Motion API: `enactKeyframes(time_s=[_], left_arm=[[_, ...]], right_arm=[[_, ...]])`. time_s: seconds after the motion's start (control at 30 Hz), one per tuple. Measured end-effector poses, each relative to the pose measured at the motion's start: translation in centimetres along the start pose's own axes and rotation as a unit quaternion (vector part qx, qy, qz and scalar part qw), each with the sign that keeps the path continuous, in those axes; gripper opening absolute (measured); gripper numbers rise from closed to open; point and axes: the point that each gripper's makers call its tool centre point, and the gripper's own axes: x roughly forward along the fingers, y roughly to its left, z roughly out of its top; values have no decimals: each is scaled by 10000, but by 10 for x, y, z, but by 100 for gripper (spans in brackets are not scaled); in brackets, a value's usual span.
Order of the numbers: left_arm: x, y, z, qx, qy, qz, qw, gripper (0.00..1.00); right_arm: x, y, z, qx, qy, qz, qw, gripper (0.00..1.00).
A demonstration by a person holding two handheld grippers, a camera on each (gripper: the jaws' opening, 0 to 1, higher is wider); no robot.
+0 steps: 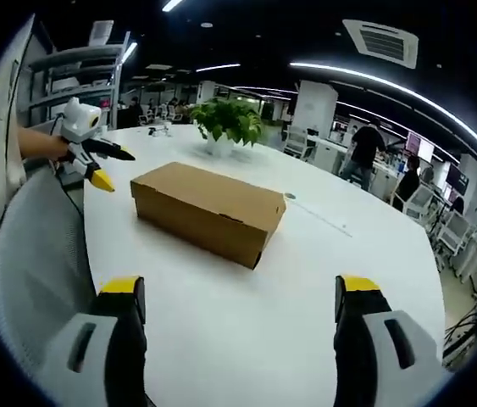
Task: Operate the shoe box by opening the lid, removing the specified soft item, and placing it in the target area until the item is outside and the box remains undamaged.
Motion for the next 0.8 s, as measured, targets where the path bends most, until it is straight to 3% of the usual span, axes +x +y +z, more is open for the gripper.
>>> enactKeyframes(time_s=[0.53, 0.8], left_arm=[[3, 26, -10, -52, 145, 157, 9998, 93], [9, 28, -16, -76, 250, 130, 9996, 91]], right_arm=[[20, -23, 2, -563, 295, 545, 9965, 88], [35, -32, 1, -715, 414, 750, 9938, 88]])
